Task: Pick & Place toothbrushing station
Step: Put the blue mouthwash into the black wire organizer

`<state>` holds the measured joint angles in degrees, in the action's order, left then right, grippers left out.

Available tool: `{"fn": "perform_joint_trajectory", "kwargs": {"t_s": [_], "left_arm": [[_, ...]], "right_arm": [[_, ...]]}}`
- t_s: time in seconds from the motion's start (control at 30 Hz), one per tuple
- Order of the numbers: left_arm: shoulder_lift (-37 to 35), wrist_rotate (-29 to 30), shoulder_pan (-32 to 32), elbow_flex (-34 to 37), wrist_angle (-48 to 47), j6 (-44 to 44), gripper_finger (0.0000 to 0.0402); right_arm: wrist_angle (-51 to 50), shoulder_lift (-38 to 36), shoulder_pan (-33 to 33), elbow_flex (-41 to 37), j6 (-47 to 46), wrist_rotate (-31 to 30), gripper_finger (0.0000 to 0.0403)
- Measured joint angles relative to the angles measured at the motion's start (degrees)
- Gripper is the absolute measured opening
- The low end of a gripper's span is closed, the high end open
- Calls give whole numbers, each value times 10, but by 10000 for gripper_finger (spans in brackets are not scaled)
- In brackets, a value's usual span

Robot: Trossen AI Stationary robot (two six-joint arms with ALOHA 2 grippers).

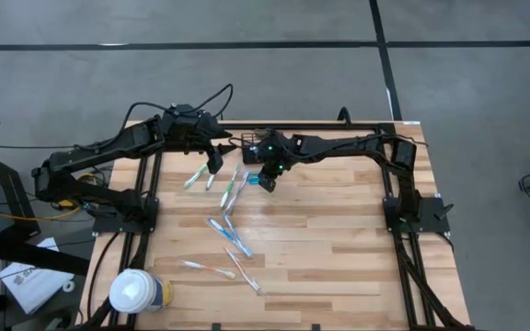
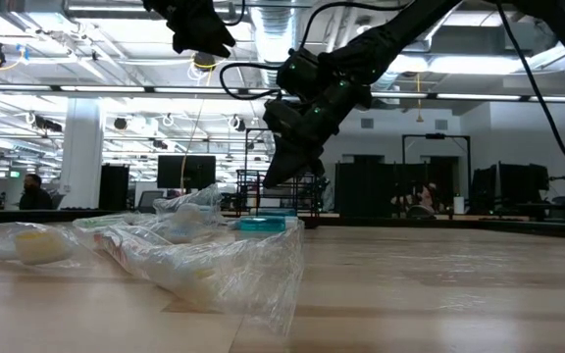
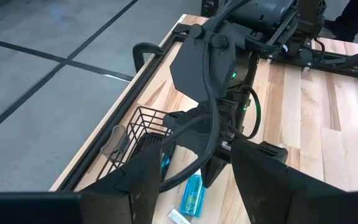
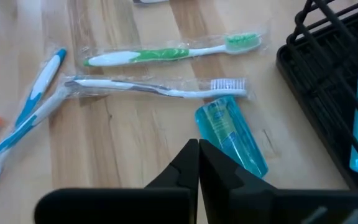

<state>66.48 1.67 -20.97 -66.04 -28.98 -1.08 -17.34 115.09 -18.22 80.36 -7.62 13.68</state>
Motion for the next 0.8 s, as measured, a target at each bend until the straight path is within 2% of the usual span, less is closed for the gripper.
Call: {"fn": "perform_joint_trajectory", "kwargs": {"t_s": [0.8], "left_arm": [[0,-4,0,0,0,1,186]], "right_arm": [[5,4,3,0,-3,0,0]]}}
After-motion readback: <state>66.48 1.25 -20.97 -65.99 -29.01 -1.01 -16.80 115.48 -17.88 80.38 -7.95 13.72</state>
